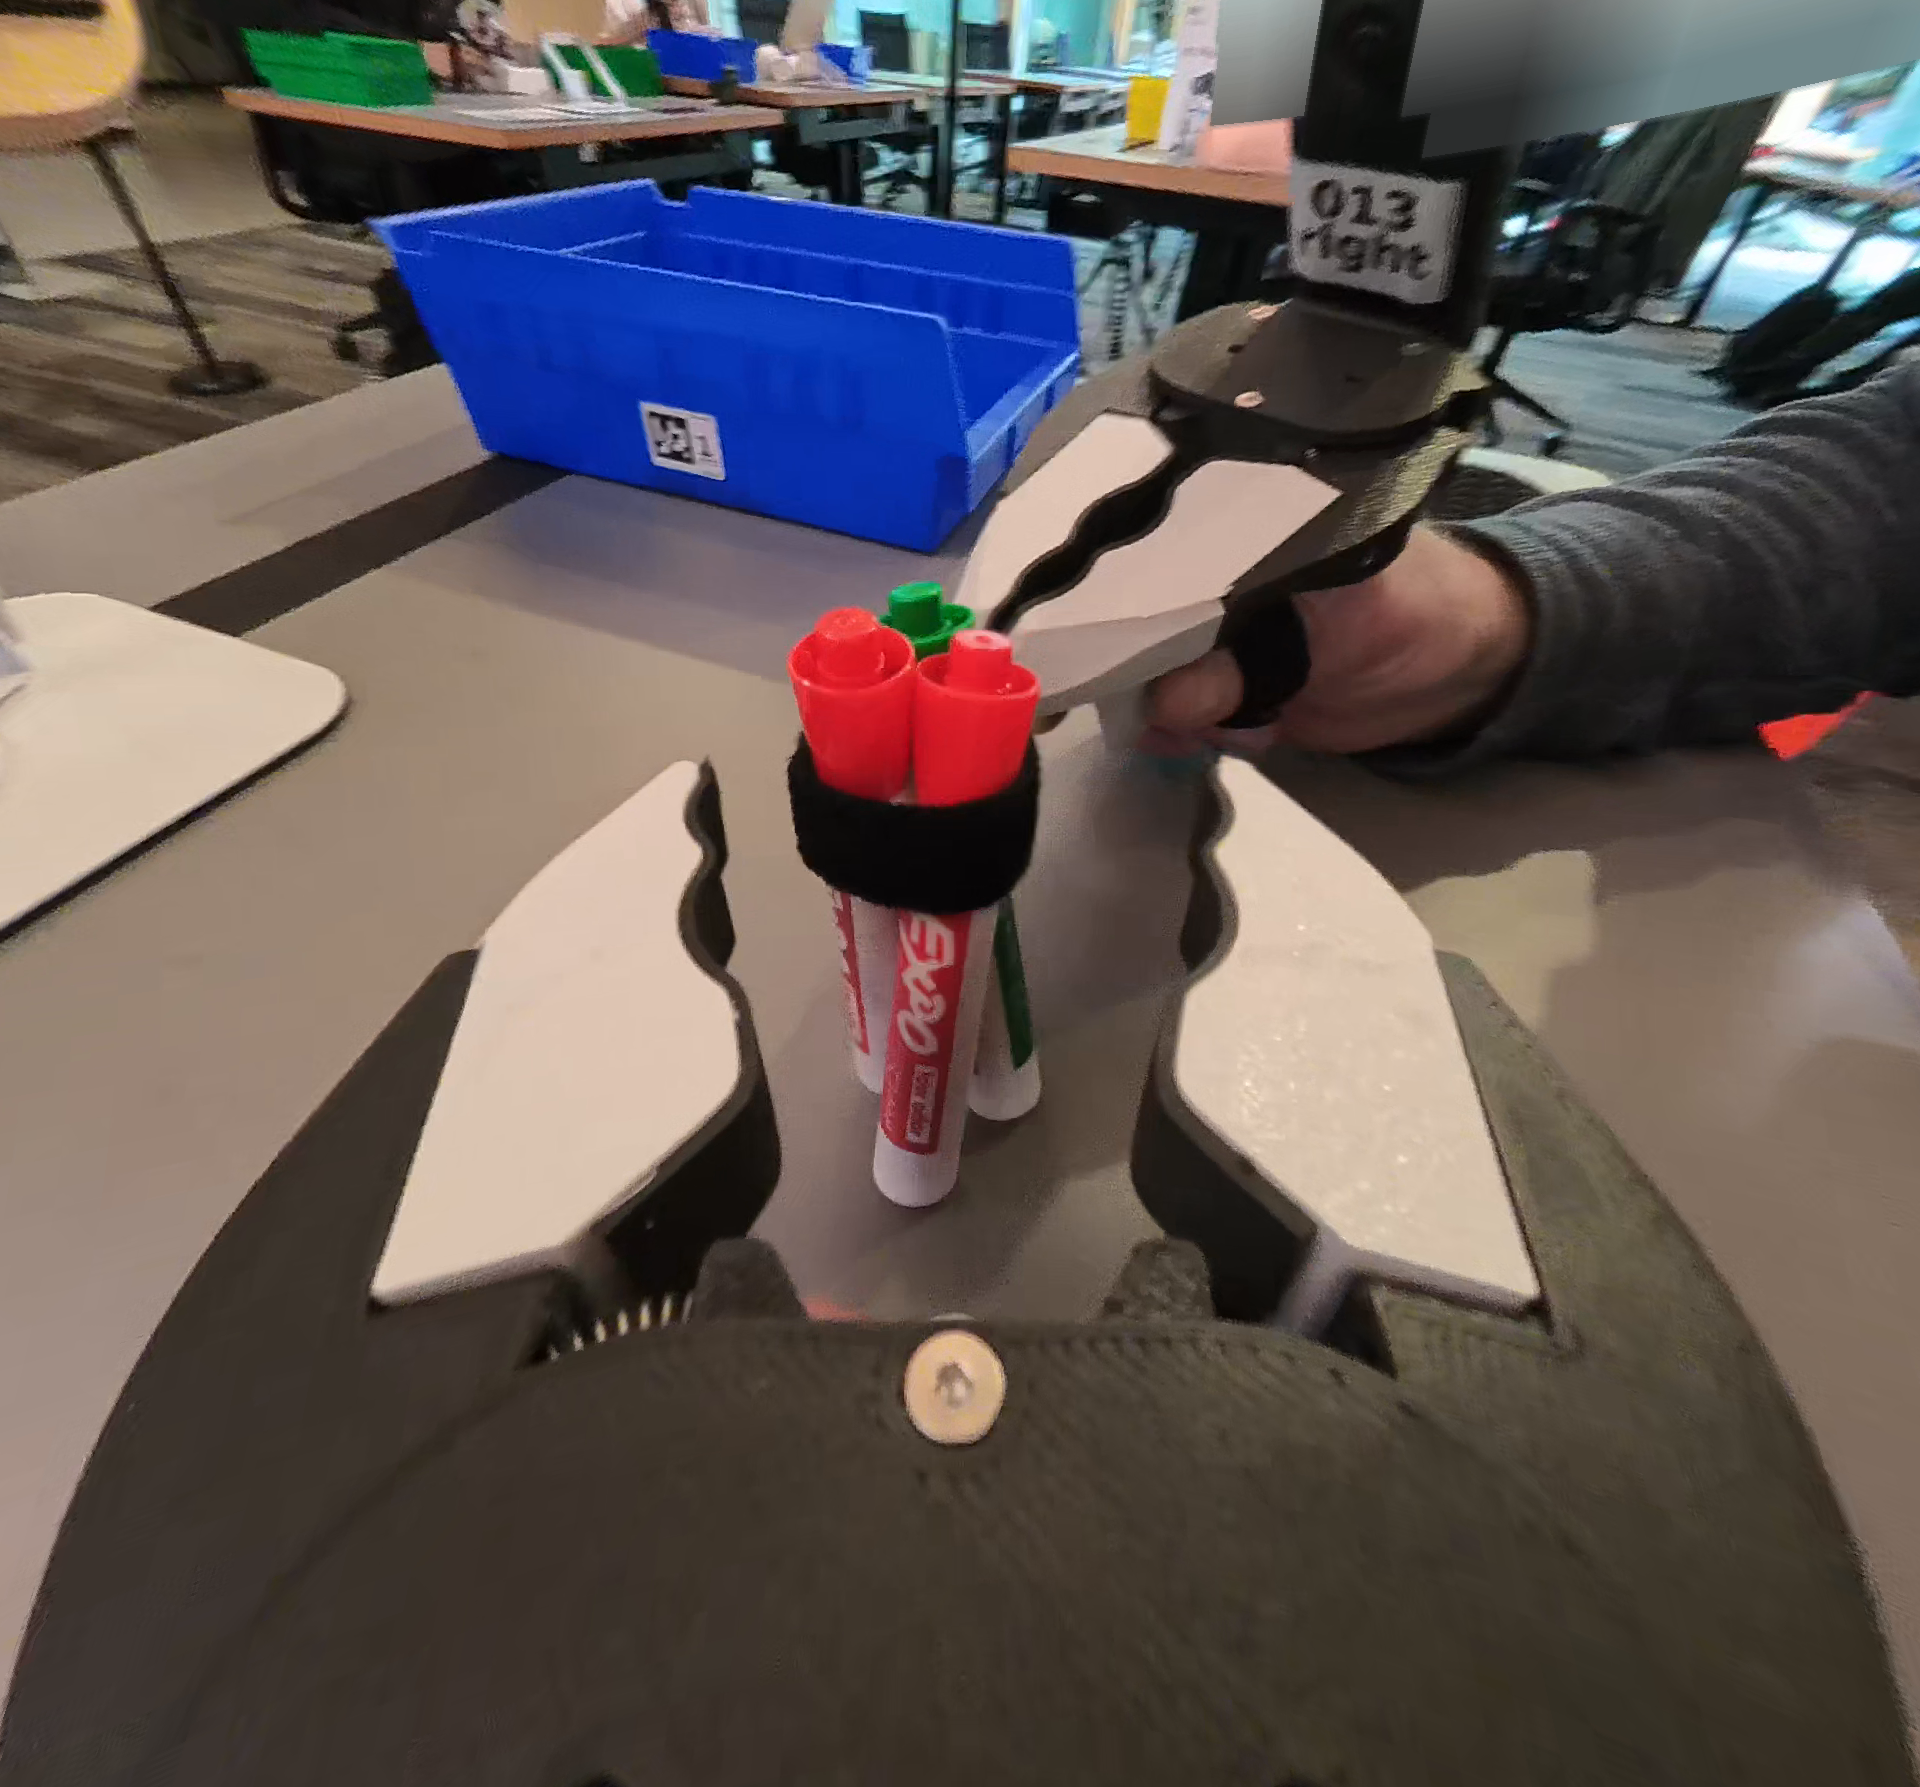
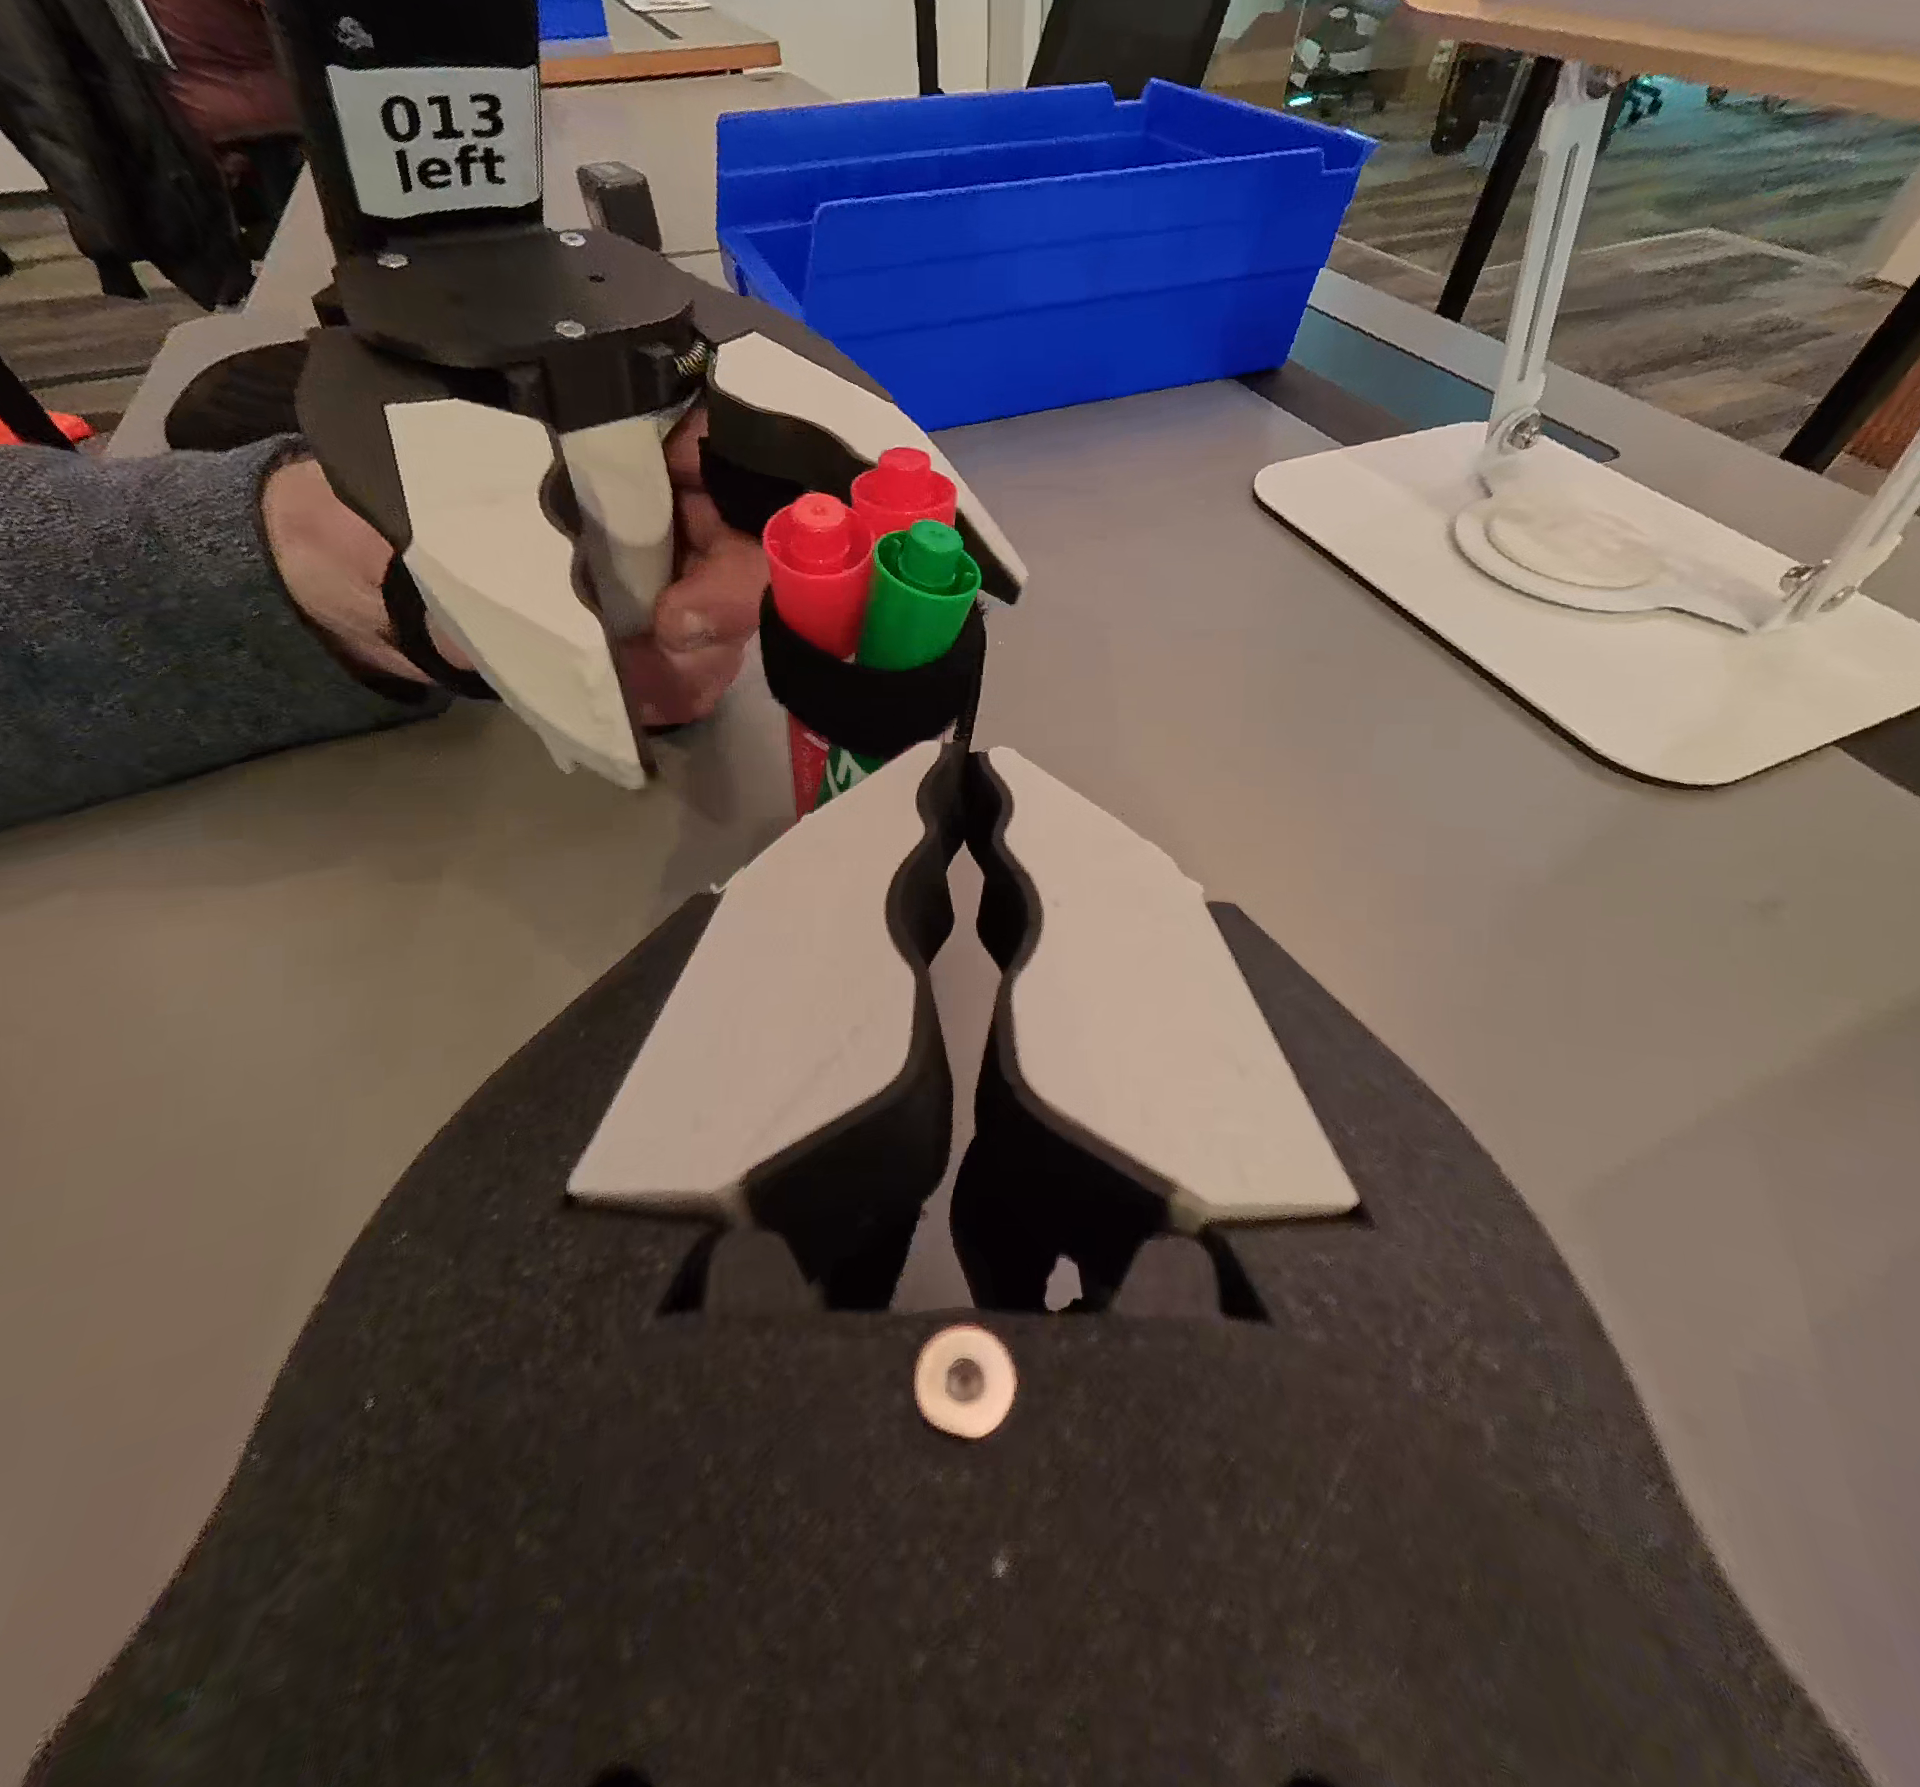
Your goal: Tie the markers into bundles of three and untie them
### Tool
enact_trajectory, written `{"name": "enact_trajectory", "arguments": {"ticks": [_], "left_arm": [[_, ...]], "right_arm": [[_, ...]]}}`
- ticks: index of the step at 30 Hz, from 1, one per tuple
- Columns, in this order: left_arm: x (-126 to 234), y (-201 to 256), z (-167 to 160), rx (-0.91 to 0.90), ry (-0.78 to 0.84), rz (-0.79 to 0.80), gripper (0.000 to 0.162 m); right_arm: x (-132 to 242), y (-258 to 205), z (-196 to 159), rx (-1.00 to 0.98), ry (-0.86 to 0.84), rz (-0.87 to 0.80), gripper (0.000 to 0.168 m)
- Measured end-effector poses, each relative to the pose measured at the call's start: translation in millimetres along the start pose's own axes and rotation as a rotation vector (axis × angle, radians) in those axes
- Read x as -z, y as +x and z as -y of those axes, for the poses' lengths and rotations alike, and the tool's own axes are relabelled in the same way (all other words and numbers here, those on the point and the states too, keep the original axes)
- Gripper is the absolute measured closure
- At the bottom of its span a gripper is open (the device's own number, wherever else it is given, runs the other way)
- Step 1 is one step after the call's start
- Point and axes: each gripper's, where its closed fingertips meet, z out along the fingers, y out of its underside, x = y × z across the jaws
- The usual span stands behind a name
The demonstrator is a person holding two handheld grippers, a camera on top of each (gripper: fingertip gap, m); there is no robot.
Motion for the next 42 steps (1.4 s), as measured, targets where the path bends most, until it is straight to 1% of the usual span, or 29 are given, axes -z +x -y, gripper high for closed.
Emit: {"name": "enact_trajectory", "arguments": {"ticks": [1, 3, 5, 7, 9, 10, 12, 14, 21, 29, 31, 35, 37, 42], "left_arm": [[-2.2, -2.2, -4.6, -0.018, -0.032, 0.044, 0.073], [-6.5, 0.9, -11.6, -0.033, -0.085, 0.078, 0.069], [-9.7, 2.8, -11.4, -0.033, -0.087, 0.116, 0.072], [-8.5, 0.0, -13.4, -0.042, -0.103, 0.162, 0.093], [-6.1, -1.6, -12.6, -0.026, -0.093, 0.173, 0.101], [-4.1, -0.6, -10.6, -0.019, -0.074, 0.159, 0.115], [-2.6, 1.6, -10.4, -0.006, -0.069, 0.124, 0.12], [-2.6, 1.2, -9.9, -0.023, -0.067, 0.124, 0.121], [-5.7, 14.2, -10.4, -0.009, -0.072, -0.024, 0.122], [-9.8, 34.2, -11.1, 0.007, -0.081, -0.156, 0.122], [-8.5, 33.8, -11.3, 0.006, -0.082, -0.167, 0.122], [-12.4, 39.3, -12.5, -0.03, -0.095, -0.175, 0.122], [-11.3, 37.9, -11.9, -0.012, -0.088, -0.184, 0.122], [-11.9, 39.0, -10.9, -0.027, -0.082, -0.195, 0.122]], "right_arm": [[0.5, -1.8, 1.3, 0.011, -0.001, -0.01, 0.168], [-0.2, -11.1, 4.5, 0.04, 0.001, -0.005, 0.168], [-1.5, -19.3, 7.9, 0.051, 0.005, -0.004, 0.168], [-1.8, -22.9, 8.5, 0.06, 0.002, -0.01, 0.168], [-1.2, -27.6, 8.9, 0.059, 0.009, 0.002, 0.168], [-1.1, -29.0, 7.8, 0.064, 0.005, 0.003, 0.168], [0.1, -28.5, 7.9, 0.055, 0.008, 0.004, 0.168], [1.7, -23.9, 8.8, 0.052, 0.01, -0.007, 0.168], [4.9, -10.0, 6.3, -0.027, 0.028, 0.017, 0.168], [-0.2, -1.6, 9.6, -0.012, 0.029, -0.003, 0.168], [-1.8, -0.7, 10.8, 0.022, 0.021, -0.012, 0.168], [-7.6, 1.8, 10.3, 0.018, 0.015, -0.01, 0.168], [-6.1, 2.9, 14.7, 0.051, 0.015, -0.018, 0.168], [-4.6, 0.2, 16.2, 0.062, 0.022, 0.017, 0.168]]}}
